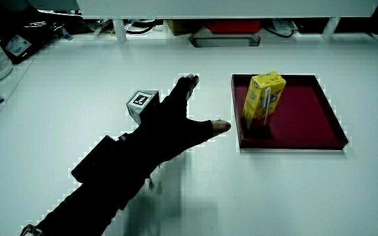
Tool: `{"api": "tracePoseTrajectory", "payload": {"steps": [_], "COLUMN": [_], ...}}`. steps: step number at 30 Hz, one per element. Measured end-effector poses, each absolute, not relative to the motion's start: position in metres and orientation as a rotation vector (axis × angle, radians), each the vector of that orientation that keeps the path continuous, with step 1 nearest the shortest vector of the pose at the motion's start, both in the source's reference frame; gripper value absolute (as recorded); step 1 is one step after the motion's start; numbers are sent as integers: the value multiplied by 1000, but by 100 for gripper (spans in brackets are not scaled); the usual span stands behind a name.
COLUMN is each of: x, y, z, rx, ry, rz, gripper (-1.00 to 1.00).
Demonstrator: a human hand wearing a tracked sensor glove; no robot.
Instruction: Pick ice redtea
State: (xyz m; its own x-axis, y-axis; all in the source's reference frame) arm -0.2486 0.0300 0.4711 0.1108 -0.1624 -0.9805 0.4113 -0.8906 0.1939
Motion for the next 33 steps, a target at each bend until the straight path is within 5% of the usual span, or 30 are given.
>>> {"api": "tracePoseTrajectory", "payload": {"steps": [33], "x": [-177], "y": [-15], "z": [506], "rx": [1893], "ry": [137], "rz": [-1813], "gripper": [0]}}
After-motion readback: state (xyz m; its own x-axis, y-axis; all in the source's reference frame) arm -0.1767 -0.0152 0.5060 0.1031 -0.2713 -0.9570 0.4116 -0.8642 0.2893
